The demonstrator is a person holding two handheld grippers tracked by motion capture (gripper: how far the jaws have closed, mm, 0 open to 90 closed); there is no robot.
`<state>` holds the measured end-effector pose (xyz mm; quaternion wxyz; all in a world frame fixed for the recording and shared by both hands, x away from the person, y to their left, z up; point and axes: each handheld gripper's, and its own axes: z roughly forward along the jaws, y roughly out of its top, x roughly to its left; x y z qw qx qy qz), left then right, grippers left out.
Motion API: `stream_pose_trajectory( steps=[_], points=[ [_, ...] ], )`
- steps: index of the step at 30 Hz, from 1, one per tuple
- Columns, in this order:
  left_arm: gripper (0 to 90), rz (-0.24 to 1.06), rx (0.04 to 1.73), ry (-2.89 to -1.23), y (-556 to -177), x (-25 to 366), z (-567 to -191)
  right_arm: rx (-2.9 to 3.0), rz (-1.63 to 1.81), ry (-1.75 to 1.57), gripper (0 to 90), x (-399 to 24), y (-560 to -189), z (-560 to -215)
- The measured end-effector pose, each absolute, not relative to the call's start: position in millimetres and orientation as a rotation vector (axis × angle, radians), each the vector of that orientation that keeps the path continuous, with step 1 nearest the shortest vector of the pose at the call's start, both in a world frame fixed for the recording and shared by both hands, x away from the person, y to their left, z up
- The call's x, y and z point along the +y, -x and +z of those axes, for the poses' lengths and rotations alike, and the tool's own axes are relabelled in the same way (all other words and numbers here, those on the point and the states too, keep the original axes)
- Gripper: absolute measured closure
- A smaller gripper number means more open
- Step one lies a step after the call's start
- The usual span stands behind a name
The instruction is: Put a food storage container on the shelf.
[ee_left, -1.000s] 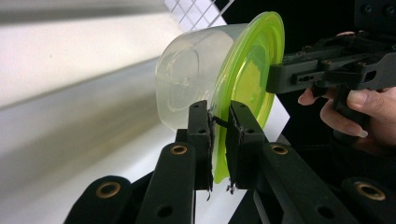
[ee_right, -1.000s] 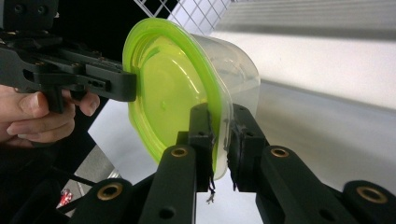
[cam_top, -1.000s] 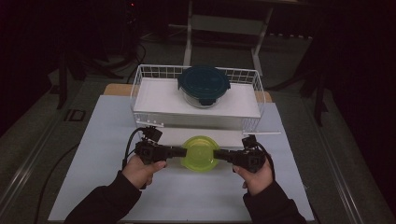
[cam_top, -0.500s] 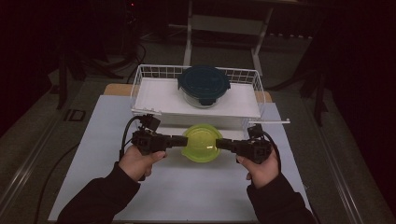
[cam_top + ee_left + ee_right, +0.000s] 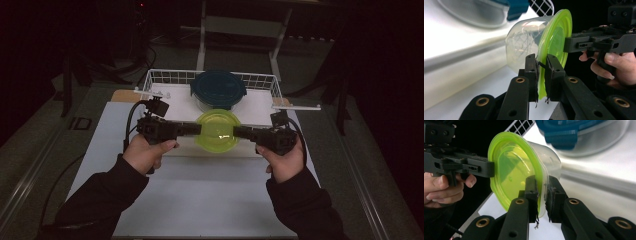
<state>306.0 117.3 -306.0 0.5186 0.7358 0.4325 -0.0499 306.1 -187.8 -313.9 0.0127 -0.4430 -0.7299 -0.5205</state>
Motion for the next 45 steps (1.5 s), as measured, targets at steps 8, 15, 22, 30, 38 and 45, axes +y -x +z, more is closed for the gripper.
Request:
stream_pose_trajectory(
  steps=[8,15,22,30,38,45],
  points=[
    [80.8,-0.093,1.025,-1.734,-324,117,-279,-2.285,-1.674,1.391,80.4,-187,-323,-285],
    [80.8,-0.095,1.024,-1.707,-344,120,-262,-2.295,-1.718,1.417,80.3,-182,-339,-263],
    [80.7,-0.080,1.040,-1.694,-365,117,-255,-2.321,-1.728,1.480,80.0,-179,-357,-251],
    [80.3,-0.098,1.086,-1.665,-385,114,-256,-2.268,-1.714,1.534,79.7,-180,-380,-251],
    [78.8,-0.112,1.129,-1.620,-400,114,-258,-2.226,-1.701,1.568,79.1,-179,-393,-251],
    [74.6,-0.095,1.158,-1.591,-407,112,-259,-2.237,-1.677,1.603,74.5,-176,-402,-249]
  ],
)
